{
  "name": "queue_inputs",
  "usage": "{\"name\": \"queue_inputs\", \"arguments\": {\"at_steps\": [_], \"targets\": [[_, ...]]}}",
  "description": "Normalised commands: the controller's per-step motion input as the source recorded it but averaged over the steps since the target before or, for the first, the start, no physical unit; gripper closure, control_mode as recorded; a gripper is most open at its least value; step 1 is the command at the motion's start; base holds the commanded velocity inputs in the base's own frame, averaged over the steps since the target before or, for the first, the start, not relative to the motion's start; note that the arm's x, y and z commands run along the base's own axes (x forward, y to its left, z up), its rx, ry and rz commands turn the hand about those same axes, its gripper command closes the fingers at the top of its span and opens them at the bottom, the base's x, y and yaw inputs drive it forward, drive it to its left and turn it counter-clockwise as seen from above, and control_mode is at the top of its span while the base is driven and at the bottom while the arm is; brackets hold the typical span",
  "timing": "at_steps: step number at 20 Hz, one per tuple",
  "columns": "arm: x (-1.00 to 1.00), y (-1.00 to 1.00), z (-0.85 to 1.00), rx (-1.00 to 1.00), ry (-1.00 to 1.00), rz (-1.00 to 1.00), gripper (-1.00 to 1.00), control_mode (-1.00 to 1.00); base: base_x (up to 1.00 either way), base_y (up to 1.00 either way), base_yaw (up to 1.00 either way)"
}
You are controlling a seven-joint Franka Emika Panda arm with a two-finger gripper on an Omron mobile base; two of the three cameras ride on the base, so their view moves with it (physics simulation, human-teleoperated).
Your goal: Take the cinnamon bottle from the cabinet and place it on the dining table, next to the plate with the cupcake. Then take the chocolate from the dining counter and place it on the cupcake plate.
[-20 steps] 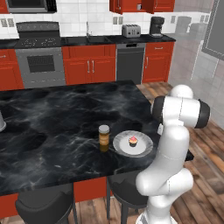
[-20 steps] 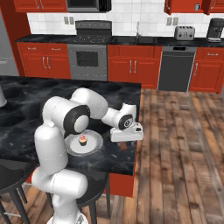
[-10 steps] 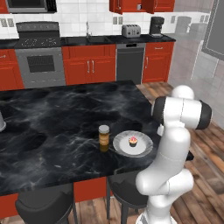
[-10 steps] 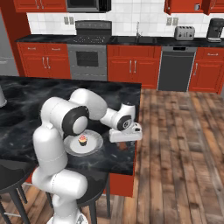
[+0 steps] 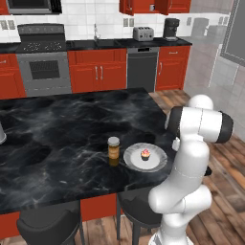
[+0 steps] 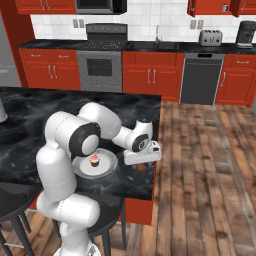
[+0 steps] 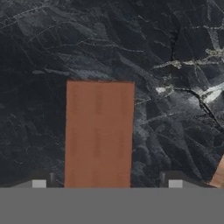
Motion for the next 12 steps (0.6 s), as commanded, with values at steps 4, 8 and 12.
{"name": "queue_inputs", "arguments": {"at_steps": [4,8,12], "targets": [[0.00,0.07,-0.27,0.00,0.00,0.06,1.00,-1.00,0.00,0.00,0.00],[-0.02,0.01,-0.15,0.00,0.00,0.06,1.00,-1.00,0.00,0.00,0.00],[-0.10,0.02,0.00,0.00,0.00,0.03,1.00,-1.00,0.00,0.00,0.00]]}}
